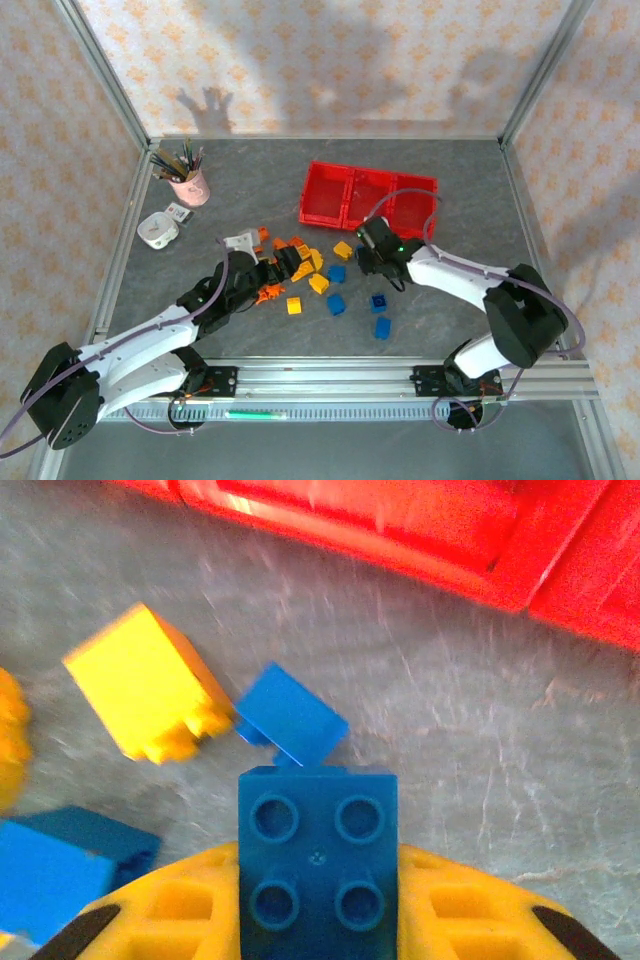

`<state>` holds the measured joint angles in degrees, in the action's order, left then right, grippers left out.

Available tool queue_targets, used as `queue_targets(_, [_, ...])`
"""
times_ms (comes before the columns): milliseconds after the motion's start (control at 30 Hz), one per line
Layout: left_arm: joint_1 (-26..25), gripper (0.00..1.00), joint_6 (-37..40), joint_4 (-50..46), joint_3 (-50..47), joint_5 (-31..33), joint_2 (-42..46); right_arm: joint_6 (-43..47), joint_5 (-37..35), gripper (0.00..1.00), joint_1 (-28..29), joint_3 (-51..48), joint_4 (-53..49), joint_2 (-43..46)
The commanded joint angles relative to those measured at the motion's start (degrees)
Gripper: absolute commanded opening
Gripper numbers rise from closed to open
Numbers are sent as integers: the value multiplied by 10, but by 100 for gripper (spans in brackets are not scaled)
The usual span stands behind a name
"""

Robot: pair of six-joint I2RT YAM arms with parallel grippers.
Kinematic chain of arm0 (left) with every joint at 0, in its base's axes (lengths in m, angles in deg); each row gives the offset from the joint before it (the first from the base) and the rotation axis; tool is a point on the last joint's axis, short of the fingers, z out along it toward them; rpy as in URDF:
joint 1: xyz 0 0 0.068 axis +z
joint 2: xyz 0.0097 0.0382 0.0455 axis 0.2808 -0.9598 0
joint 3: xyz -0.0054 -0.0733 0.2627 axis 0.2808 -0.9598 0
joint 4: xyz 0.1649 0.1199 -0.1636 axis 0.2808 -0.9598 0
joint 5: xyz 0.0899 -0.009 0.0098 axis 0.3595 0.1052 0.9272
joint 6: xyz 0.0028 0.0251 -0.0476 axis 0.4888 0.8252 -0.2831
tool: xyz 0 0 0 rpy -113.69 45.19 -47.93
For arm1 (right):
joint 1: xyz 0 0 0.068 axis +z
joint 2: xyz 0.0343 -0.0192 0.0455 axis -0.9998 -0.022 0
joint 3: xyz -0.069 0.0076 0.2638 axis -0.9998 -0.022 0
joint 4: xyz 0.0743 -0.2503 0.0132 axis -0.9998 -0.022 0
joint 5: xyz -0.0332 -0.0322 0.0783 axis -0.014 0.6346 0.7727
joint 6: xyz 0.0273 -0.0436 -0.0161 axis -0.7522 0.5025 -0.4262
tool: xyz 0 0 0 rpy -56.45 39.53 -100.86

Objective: Sort the legos into containers by color
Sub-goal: Pick up the lego from the center of the table, then place the lego in the container.

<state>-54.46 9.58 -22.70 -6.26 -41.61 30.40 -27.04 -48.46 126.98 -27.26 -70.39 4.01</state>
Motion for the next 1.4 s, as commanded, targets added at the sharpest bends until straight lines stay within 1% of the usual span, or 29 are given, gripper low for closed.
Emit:
queue_targets(0, [-2, 99, 27, -34, 35, 34, 15, -8, -4, 27, 5, 52, -30, 7])
queue_targets(100, [4, 99, 42, -54, 56, 44, 13, -8, -3, 27, 5, 109, -32, -32])
queue_targets(200, [18, 99, 54, -55, 69, 40, 8, -12, -8, 26, 5, 163, -15, -76])
queue_targets(367, [67, 99, 61, -44, 80, -2, -7, -7, -31, 26, 5, 279, -19, -176])
queue_targets(500, [101, 99, 73, -34, 85, -26, -24, -1, -52, 27, 5, 353, -11, -248])
queue_targets(667, [130, 99, 81, -20, 91, -46, -48, 8, -72, 27, 4, 452, -30, -339])
queue_targets(800, [138, 99, 85, -13, 94, -56, -65, 9, -94, 32, 3, 503, -44, -383])
queue_targets(967, [142, 99, 88, -8, 93, -60, -76, 14, -99, 45, 3, 512, -43, -374])
queue_targets(1033, [142, 99, 93, -6, 96, -67, -79, 18, -96, 48, 3, 507, -43, -358])
queue_targets(1100, [143, 99, 94, -4, 96, -74, -79, 18, -91, 50, 3, 492, -39, -334])
queue_targets(1367, [142, 99, 94, -32, 95, -84, -58, 2, -42, 57, 3, 346, -5, -196])
